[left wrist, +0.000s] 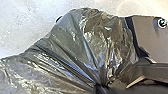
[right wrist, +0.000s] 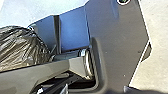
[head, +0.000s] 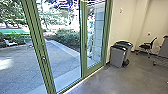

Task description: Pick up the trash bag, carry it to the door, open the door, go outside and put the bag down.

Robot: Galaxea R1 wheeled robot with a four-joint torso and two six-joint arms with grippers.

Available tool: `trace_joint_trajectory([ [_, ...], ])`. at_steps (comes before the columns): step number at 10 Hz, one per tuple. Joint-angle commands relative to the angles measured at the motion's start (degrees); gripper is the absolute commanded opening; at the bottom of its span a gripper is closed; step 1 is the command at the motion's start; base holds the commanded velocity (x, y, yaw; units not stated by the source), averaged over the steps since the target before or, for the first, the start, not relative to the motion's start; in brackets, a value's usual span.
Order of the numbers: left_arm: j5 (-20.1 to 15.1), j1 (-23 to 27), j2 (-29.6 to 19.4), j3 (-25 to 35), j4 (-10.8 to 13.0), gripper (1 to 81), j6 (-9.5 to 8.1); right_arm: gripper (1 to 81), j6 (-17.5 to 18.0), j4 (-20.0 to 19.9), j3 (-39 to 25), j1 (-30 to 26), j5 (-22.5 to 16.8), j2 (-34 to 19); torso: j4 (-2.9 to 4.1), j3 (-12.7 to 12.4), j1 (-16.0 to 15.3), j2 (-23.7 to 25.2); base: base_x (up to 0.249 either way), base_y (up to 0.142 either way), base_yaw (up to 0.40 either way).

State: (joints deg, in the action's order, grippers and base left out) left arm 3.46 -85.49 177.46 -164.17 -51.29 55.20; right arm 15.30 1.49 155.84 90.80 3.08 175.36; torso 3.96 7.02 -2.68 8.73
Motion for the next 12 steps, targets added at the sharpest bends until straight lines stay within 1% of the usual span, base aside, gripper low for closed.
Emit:
trace_joint_trajectory([
  [1, -3.5, 2.7, -0.2, -0.2, -0.1, 1.0, -0.09, 81.1, -0.1, 0.4, -0.2, -2.3, -3.0, 0.5, 0.00, 0.0, 0.0, 0.0, 0.155, 0.000, 0.000],
  [6, -3.5, 2.8, -0.2, -0.2, -0.2, 1.0, -0.09, 81.1, -0.1, 0.4, -0.1, -2.2, -2.9, 0.5, 0.00, 0.0, 0.0, 0.0, 0.155, 0.000, 0.000],
  [10, -3.5, 2.7, -0.2, -0.2, -0.2, 1.0, -0.09, 81.1, -0.2, 0.5, 0.2, -1.9, -2.9, 0.5, 0.00, 0.0, 0.0, 0.0, 0.155, -0.071, 0.000],
  [12, -2.8, 2.7, -0.2, -0.1, -0.1, 1.0, 0.00, 81.1, -0.2, 0.4, 0.5, -1.9, -2.9, 0.5, 0.00, 0.0, 0.0, 0.0, 0.155, -0.073, 0.000],
])
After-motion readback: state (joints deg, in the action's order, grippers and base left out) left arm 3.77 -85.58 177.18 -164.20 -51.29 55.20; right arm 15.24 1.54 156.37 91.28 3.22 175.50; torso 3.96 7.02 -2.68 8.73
